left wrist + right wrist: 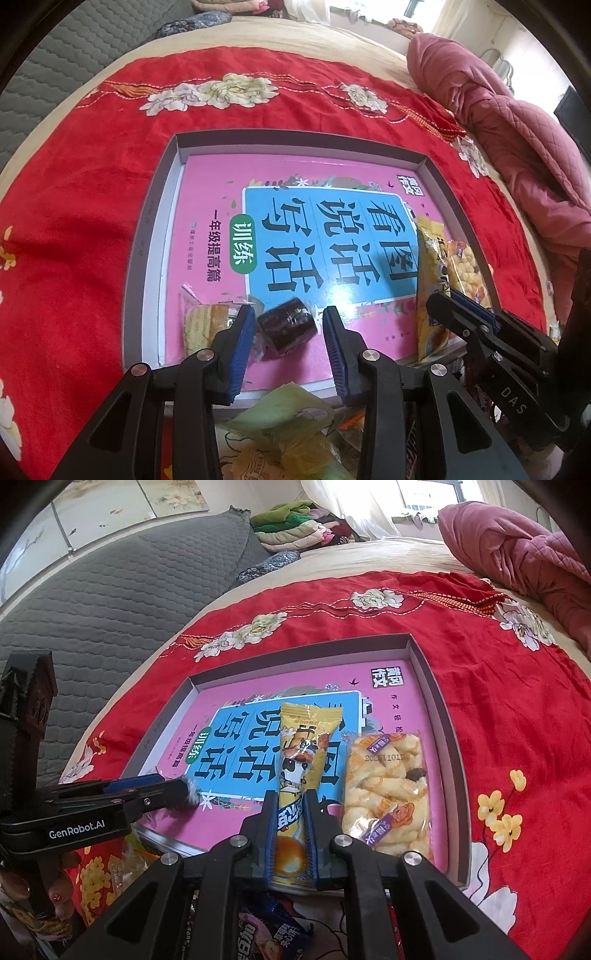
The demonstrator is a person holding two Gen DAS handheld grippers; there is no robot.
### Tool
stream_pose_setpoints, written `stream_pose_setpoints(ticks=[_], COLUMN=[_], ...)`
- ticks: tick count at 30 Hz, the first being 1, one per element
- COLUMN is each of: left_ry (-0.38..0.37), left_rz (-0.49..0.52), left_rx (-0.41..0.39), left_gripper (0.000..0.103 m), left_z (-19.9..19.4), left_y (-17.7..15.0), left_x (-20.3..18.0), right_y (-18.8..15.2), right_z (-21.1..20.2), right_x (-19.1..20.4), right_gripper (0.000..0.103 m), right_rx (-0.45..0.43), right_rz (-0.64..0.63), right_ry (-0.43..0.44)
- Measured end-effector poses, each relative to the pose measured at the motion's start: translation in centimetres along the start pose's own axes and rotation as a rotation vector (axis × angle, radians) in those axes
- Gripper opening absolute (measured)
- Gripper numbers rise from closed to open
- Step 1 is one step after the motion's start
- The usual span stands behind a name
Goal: Organize snacks
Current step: 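Lower the yellow wafer and dark chocolate into the box and open both grippers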
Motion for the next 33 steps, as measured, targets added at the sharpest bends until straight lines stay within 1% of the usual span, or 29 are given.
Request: stream_pose_setpoints(ticks=[4,8,14,17,19,20,21,29,31,33], left_ry=[0.002,0.001,-0.006,-0.005,-0.011,-0.011,-0.012,-0.019,-0.018,-0.021], left_rz=[-0.004,-0.010,-0.017,-0.024,-0.026,-0.028,-0.031,-0.041,-0.042,-0.047], left_rx=[0.001,0.000,-0.002,-0.017,-0.020,-0.023,-0.029,-0.047,-0.050,-0.056], left_gripper=[0.040,0.043,0.044,0.044,0.048,0.052,0.052,0.052,0.053,0.054], left_z=[0.0,-0.2,-0.5,-0.9,-1.1,-1.2,-1.4,-2.3,-2.6,-2.9], left_y=[0.0,-0.1,-0.1,0.0,0.1,0.1,0.2,0.2,0.2,0.2], left_x=[0.1,0.2,0.4,0.5,0.6,0.6,0.6,0.9,1.0,1.1], right_y=[0.1,0.2,0.1,0.2,0.3,0.3,0.3,0.5,0.5,0.6], right_z=[-0.1,-0.3,-0.3,-0.4,-0.6,-0.7,-0.7,-1.2,-1.4,-1.6], right_x=[-0.1,0.0,0.0,0.0,-0.1,-0.1,0.0,0.2,0.3,0.5], right_gripper=[0.014,0.017,0.018,0.022,0.027,0.027,0.028,0.029,0.033,0.035], right_rx=[-0.004,-0.012,-0.013,-0.016,-0.024,-0.029,-0.030,-0.047,-0.055,-0.063], right_rz=[0.006,0.007,0.007,0.013,0.018,0.019,0.019,0.012,0.008,0.004], right_ry=[0.002,0.007,0.003,0.009,0.018,0.020,0.021,0.039,0.046,0.049])
Point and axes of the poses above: each gripper's, at about its wrist camera, not at the fingertips, and z roughly the way its jaws point, x to its left, y to its top, the point moved 1 cm from there along z, roughly the way its jaws point, and after that the axes turned 10 degrees about z, right-handed, at the moved point
